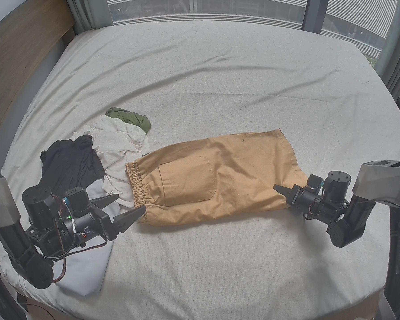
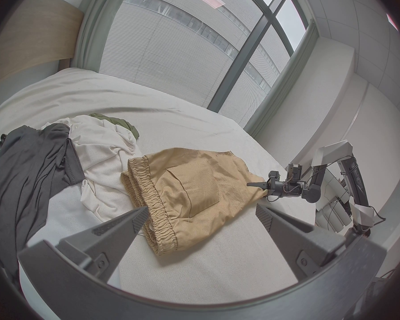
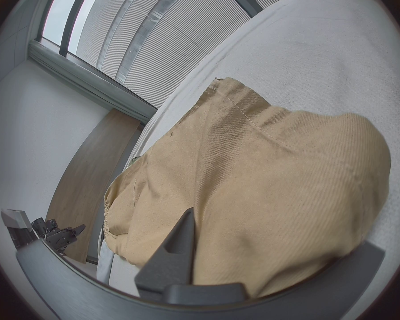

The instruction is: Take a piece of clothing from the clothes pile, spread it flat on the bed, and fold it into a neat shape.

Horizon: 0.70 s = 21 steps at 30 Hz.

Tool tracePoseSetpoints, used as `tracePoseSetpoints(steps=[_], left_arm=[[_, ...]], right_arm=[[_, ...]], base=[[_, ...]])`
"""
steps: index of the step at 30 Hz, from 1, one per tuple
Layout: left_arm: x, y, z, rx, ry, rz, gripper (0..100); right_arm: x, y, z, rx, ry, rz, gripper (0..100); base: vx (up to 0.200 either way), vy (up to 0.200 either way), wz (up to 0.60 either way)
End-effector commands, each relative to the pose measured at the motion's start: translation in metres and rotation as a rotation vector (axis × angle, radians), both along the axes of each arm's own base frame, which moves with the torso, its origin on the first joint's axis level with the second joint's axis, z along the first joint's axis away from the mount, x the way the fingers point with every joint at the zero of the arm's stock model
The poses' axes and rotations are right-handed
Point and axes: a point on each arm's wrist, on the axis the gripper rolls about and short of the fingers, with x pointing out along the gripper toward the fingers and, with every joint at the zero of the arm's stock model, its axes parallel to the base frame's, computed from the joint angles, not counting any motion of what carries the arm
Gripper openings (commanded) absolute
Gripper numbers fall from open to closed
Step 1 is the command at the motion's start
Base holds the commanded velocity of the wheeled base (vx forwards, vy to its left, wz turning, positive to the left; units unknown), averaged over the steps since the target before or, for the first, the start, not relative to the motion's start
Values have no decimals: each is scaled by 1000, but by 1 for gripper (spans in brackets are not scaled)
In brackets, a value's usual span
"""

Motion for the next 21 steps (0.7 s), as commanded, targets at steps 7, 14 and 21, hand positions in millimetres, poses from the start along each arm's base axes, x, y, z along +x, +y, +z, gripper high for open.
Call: tracePoseSetpoints(steps=[7, 14, 21], left_arm=[[-1, 0, 1, -2, -1, -1, 100], [0, -1, 1, -2, -3, -4, 100], [-1, 0, -1, 0, 4, -2, 100]], right_arm=[[-28, -5, 24, -13, 3, 3, 0], [-49, -22, 21, -52, 54, -30, 0], [-73, -39, 7, -154, 101, -41, 0]], base=[[0, 0, 0], [0, 0, 0], [0, 0, 0]])
